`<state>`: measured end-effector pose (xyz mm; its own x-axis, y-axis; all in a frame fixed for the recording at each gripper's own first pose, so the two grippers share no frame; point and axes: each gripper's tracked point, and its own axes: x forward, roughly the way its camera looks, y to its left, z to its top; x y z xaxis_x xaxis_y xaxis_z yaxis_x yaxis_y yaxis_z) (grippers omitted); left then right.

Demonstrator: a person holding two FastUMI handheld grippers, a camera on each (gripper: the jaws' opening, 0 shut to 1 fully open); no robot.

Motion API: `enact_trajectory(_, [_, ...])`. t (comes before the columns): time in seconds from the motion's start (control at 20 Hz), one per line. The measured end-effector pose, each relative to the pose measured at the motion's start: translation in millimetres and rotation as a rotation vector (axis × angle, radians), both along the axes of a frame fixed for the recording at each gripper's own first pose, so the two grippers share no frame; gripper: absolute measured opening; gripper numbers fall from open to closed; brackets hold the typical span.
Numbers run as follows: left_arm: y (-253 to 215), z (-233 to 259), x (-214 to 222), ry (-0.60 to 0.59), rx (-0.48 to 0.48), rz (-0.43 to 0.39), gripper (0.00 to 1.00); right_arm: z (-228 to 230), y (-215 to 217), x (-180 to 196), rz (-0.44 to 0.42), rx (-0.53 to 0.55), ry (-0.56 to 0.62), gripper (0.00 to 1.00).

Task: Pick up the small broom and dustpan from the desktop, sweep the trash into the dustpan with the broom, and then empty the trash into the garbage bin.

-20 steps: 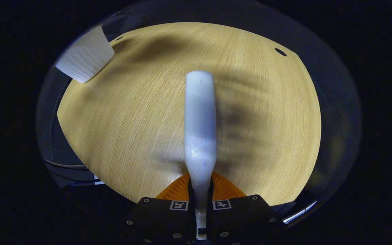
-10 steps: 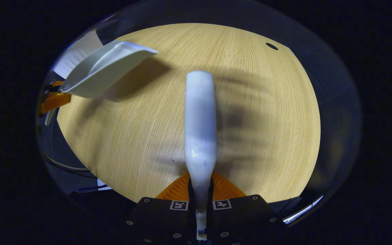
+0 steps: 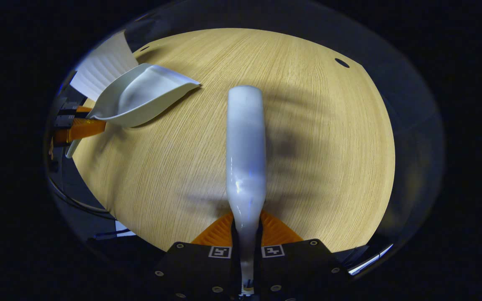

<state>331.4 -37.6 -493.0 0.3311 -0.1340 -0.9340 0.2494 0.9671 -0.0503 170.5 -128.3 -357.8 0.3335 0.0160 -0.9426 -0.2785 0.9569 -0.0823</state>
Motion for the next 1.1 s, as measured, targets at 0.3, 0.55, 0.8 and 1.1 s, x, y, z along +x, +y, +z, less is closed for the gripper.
enact_trajectory(0.3, [-7,-7,-6,0.005,-0.014,0.098,0.3,-2,12,8,-0.081,-0.018,-0.024,0.12])
enact_trajectory(0.55, [-7,-15,-12,0.013,-0.005,0.12,0.4,-2,23,5,-0.141,0.064,-0.015,0.22])
enact_trajectory(0.8, [-7,-12,-11,-0.008,-0.014,0.145,0.99,-1,31,-3,-0.158,0.118,-0.026,0.81])
enact_trajectory(1.1, [-14,21,0,-0.155,-0.073,0.192,1.0,61,27,5,-0.171,0.195,-0.25,0.98])
